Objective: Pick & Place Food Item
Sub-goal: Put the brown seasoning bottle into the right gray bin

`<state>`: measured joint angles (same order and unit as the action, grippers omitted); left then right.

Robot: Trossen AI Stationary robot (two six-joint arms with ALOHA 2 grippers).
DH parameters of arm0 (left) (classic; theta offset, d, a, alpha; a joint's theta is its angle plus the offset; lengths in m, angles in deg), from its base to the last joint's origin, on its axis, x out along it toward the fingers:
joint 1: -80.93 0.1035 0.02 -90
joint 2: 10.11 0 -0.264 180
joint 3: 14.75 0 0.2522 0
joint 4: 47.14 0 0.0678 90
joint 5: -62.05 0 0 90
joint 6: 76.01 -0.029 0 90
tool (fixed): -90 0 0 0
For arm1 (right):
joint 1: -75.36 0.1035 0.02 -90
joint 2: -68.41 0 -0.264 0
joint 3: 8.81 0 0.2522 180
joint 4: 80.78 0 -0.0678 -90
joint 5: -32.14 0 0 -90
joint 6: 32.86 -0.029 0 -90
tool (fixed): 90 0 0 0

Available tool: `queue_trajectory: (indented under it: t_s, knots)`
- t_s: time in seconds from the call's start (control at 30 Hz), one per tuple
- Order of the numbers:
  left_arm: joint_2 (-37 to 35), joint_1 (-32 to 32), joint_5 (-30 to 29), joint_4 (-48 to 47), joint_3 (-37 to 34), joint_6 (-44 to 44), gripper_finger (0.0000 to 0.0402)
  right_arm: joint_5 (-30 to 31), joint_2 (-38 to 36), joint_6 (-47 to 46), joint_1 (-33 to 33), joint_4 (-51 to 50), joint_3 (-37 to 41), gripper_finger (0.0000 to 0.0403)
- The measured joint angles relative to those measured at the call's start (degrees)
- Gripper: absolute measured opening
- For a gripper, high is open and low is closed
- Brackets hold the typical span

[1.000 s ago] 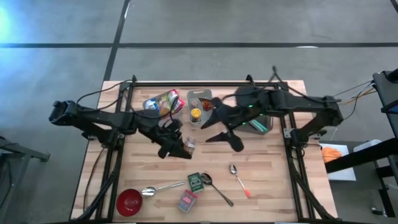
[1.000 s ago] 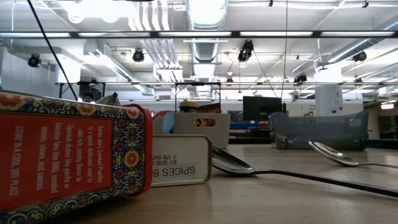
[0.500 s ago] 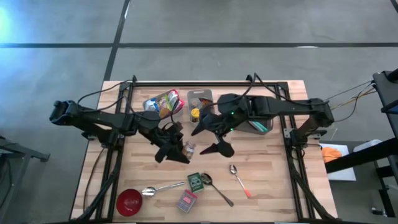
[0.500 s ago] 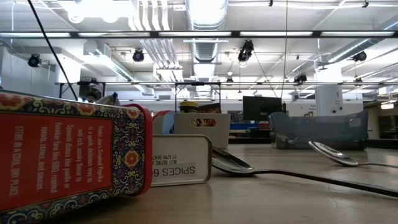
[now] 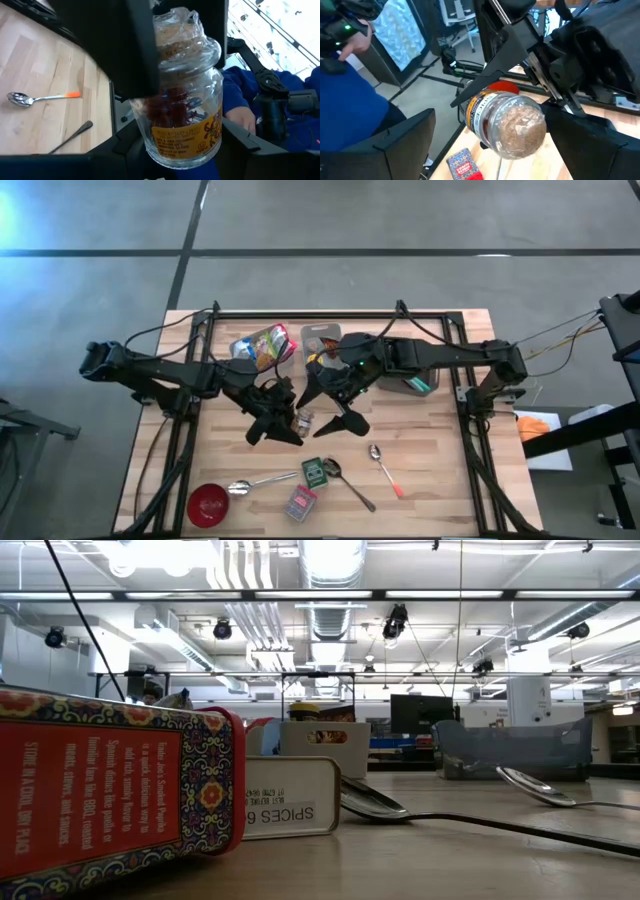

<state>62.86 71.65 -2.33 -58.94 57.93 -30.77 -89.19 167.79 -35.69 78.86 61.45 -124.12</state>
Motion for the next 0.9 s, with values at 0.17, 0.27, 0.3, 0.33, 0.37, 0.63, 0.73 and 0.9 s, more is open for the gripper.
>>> queue_trajectory:
  t_s: [0.17,0.27,0.3,0.33,0.37,0.63,0.73,0.9]
  knots:
    - [0.0,-0.01,0.56,0.0,0.0,-0.51,0.0176,-0.69,0.24,0.02,-0.23,-0.02,-0.25,0.0367]
    - [0.0,-0.02,0.83,0.0,0.0,-0.6,0.0176,-0.7,0.23,-0.01,-0.38,-0.05,-0.25,0.0341]
    - [0.0,-0.02,0.96,0.0,0.0,-0.85,0.0176,-0.7,0.23,0.0,-0.4,-0.08,-0.25,0.033]
    - [0.0,-0.02,0.96,0.0,0.0,-1.07,0.0176,-0.7,0.23,0.0,-0.43,-0.07,-0.25,0.0317]
    - [0.0,-0.02,0.97,0.0,0.0,-1.29,0.0176,-0.69,0.23,-0.03,-0.45,-0.07,-0.25,0.0305]
    - [0.0,-0.02,0.98,1.69,0.0,-1.61,0.0176,-0.44,0.23,0.27,-0.6,0.17,-0.05,0.0218]
    - [0.0,-0.02,0.98,2.2,0.0,-1.91,0.0176,-0.49,0.13,0.26,-0.6,0.19,-0.04,0.0198]
    - [0.0,-0.04,1.2,2.29,-0.07,-2.0,0.0176,-1.01,0.1,0.21,-0.56,0.21,-0.03,0.0179]
